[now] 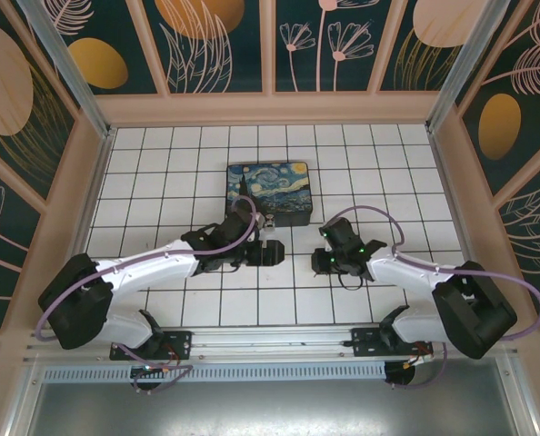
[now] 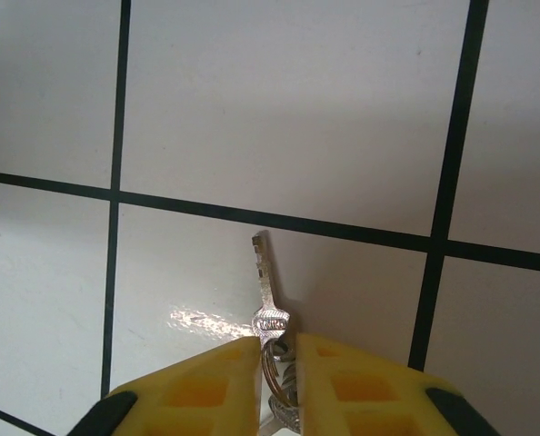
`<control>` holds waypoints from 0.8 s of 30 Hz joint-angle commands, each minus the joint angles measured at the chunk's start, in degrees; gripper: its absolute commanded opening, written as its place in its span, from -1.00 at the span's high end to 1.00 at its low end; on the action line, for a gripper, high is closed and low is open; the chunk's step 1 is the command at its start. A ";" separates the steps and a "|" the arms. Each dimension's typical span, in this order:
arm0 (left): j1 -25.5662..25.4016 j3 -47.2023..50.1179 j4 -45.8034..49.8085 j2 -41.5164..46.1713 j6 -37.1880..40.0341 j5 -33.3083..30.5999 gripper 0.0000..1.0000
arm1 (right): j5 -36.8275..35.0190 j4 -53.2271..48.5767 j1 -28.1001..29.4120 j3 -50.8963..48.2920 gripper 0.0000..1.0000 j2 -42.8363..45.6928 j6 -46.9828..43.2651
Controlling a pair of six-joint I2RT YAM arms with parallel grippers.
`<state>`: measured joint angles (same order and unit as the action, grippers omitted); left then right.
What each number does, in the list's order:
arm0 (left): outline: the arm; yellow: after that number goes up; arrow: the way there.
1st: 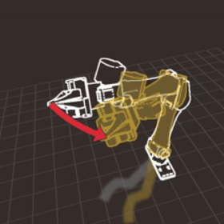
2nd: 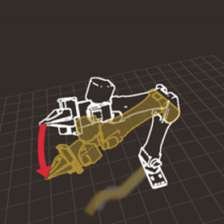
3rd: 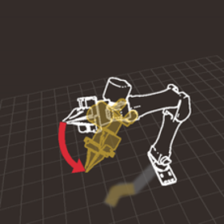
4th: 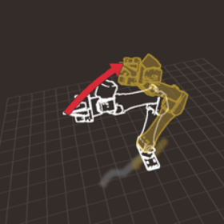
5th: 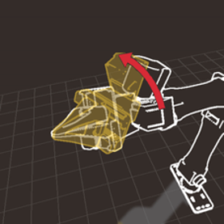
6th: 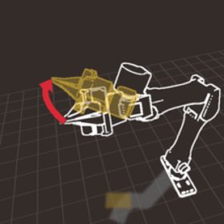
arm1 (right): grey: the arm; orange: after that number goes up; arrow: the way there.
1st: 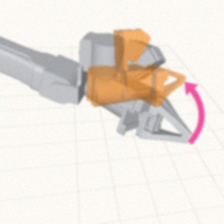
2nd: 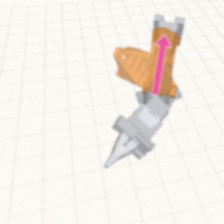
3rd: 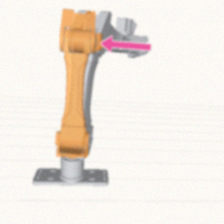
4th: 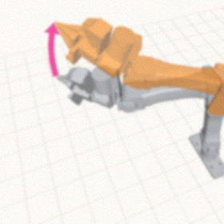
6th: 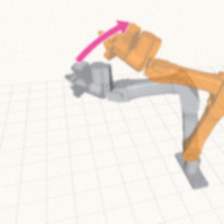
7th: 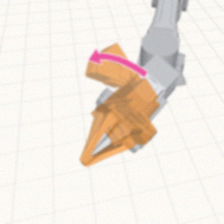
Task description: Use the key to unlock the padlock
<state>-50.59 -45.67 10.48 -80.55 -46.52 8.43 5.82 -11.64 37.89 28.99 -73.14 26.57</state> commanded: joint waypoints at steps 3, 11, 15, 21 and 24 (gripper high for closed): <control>-0.30 -1.22 -1.14 -0.65 1.06 1.00 -0.79 | -1.86 -1.14 0.76 0.97 0.67 -0.08 -0.73; -0.23 -1.45 -1.25 -0.93 1.35 0.89 -0.79 | -2.66 -2.20 0.77 3.60 0.31 -0.64 0.41; -0.30 -1.26 -0.90 -0.40 1.39 0.66 -0.79 | -4.58 -2.82 0.78 5.75 0.28 -2.65 0.20; -0.29 -0.61 -0.15 0.67 1.51 -0.01 -0.79 | -6.43 -4.95 2.59 8.28 0.36 -8.46 -1.33; -0.29 -0.03 -0.19 1.36 1.27 -0.33 -0.79 | -9.81 -6.83 3.79 9.05 0.36 -10.16 -1.34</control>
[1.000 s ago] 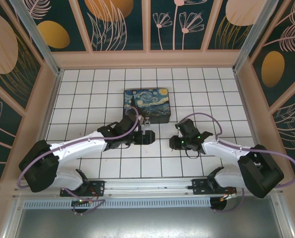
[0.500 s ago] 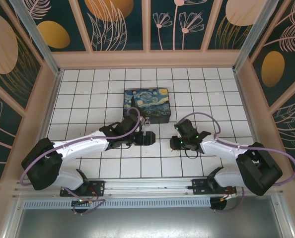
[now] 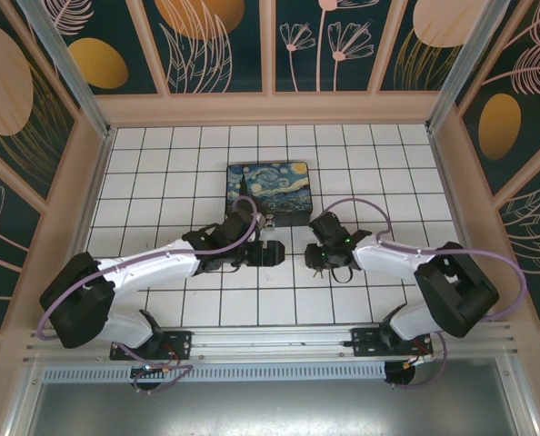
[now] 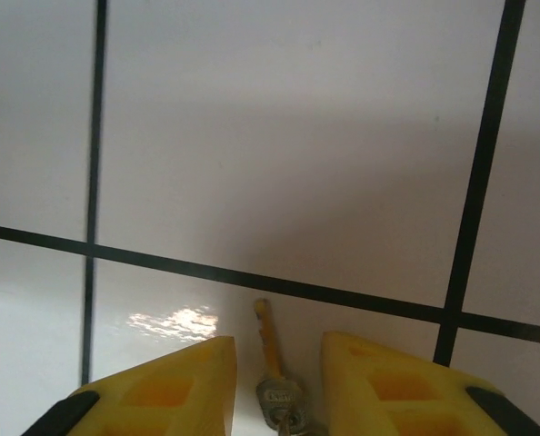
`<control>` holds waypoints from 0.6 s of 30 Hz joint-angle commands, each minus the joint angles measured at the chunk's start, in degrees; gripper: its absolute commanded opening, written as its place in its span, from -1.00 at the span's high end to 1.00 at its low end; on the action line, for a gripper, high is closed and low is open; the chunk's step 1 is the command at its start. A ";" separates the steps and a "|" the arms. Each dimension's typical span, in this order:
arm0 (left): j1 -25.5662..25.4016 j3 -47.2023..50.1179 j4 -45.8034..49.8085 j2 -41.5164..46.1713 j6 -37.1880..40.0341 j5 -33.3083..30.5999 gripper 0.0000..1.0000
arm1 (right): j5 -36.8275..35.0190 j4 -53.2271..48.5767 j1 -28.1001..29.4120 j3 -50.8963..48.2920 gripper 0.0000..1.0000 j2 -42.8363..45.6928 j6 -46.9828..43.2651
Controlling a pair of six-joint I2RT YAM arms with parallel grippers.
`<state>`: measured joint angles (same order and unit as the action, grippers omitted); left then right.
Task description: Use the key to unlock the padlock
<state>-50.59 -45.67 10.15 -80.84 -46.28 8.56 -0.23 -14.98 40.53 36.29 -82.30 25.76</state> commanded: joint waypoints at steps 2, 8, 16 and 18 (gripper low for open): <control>-0.23 0.28 0.04 2.03 0.90 -0.56 -0.80 | -3.96 -3.67 1.80 1.76 0.36 -1.45 -0.71; -0.30 0.37 0.13 2.07 1.05 -0.66 -0.80 | -5.40 -5.41 3.51 2.27 0.39 -2.50 -0.71; -0.25 0.43 0.39 2.36 1.25 -1.06 -0.80 | -9.20 -10.06 5.80 4.21 0.37 -4.87 -1.93; -0.24 0.49 0.48 2.51 1.27 -1.32 -0.80 | -9.41 -10.36 6.39 4.46 0.35 -5.36 -1.74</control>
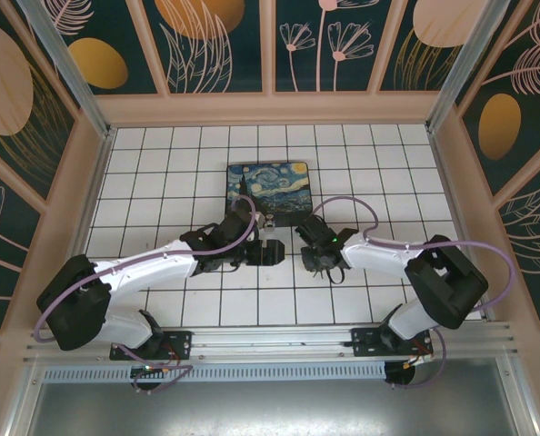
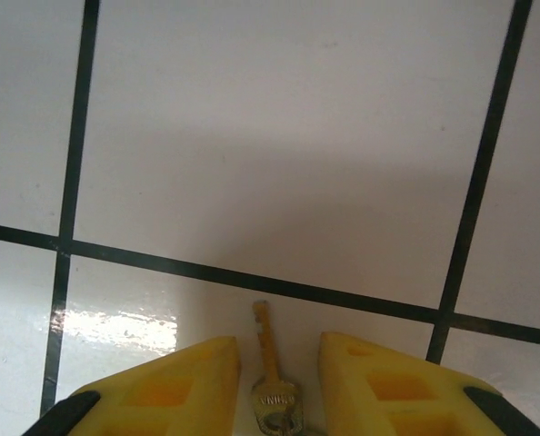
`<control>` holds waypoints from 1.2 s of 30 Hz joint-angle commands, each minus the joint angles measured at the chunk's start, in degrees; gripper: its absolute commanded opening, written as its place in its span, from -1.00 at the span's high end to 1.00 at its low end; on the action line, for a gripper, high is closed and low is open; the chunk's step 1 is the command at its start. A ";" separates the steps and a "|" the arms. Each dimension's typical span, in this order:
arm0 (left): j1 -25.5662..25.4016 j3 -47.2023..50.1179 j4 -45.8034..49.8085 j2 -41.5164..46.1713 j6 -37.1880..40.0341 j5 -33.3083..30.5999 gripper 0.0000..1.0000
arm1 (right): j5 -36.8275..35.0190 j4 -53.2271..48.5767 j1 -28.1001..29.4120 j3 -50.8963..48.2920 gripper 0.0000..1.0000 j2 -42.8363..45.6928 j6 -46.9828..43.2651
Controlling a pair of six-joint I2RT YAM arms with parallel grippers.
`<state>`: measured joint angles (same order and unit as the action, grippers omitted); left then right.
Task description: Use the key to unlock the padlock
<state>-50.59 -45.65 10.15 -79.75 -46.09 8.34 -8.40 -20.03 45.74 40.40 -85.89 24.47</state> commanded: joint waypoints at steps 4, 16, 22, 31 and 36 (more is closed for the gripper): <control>-0.24 0.72 0.61 1.70 0.96 -1.27 -0.80 | -1.12 -5.96 1.70 -0.09 0.30 -1.35 0.52; -0.29 0.71 1.01 2.10 1.08 -1.81 -0.81 | -0.87 -8.66 2.42 -0.11 0.41 -0.20 1.63; -0.25 0.92 1.11 2.31 0.94 -2.19 -0.81 | -1.10 -8.91 2.78 -1.11 0.40 0.74 2.51; -0.25 0.18 1.36 1.89 1.26 -2.27 -0.81 | -0.91 -8.59 2.87 -0.98 0.43 0.11 2.26; -0.29 0.16 1.53 2.04 1.26 -2.44 -0.81 | -1.49 -8.20 2.74 -0.44 0.51 -1.87 2.07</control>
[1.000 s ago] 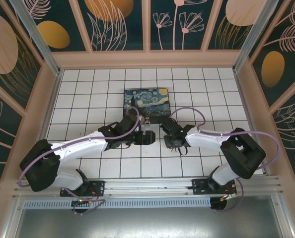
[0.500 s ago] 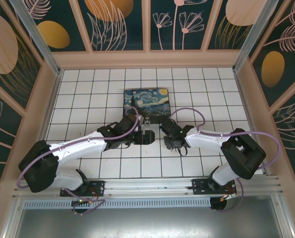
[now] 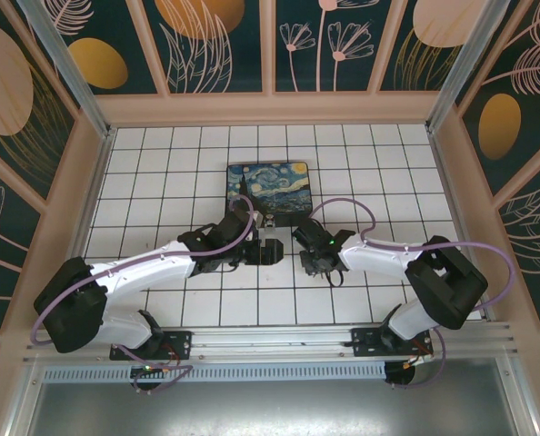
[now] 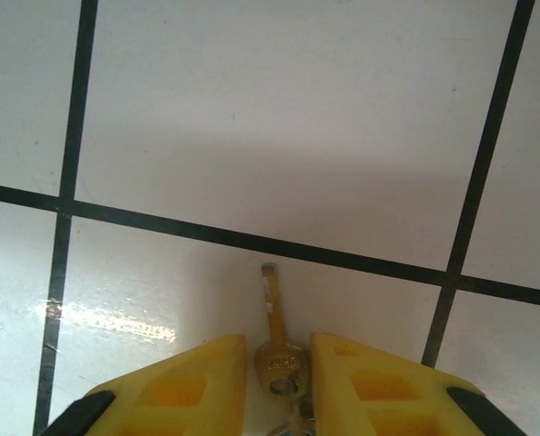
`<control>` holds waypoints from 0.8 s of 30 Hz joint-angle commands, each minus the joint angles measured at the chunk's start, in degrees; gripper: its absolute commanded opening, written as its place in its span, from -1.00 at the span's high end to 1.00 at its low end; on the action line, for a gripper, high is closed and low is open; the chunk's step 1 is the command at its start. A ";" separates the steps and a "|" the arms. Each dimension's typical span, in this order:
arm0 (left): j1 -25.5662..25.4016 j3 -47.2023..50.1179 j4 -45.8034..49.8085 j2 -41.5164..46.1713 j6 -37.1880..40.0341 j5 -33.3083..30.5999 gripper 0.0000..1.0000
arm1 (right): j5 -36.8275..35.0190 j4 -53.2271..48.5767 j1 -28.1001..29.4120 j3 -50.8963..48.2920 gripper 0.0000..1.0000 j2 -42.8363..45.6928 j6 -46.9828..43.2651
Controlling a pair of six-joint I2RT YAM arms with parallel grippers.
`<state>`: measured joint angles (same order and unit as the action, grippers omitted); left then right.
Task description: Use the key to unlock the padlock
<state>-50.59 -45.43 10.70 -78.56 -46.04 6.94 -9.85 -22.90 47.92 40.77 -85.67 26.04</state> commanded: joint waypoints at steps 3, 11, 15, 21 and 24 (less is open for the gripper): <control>-0.30 -0.01 1.32 1.44 1.22 -1.38 -0.81 | -0.50 -5.81 0.68 -0.74 0.55 -2.25 0.85; -0.30 -0.40 0.75 0.85 1.57 -0.74 -0.81 | 0.01 -4.94 -0.23 -0.45 0.68 2.20 0.62; -0.25 -1.25 0.30 0.37 1.77 -0.08 -0.80 | 1.95 -4.33 -1.57 -0.22 0.71 6.06 0.51; -0.30 -1.88 0.46 0.50 2.13 -0.26 -0.80 | 3.89 -4.60 -3.44 -0.26 0.76 9.48 -0.20; -0.26 -2.12 0.17 0.10 2.27 0.08 -0.80 | 5.37 -4.62 -3.71 -0.45 0.59 9.79 -0.55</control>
<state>-50.59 -45.82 10.90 -77.78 -45.01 6.24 -6.28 -25.89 44.60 40.97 -76.79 25.69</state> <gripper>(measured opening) 0.901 0.182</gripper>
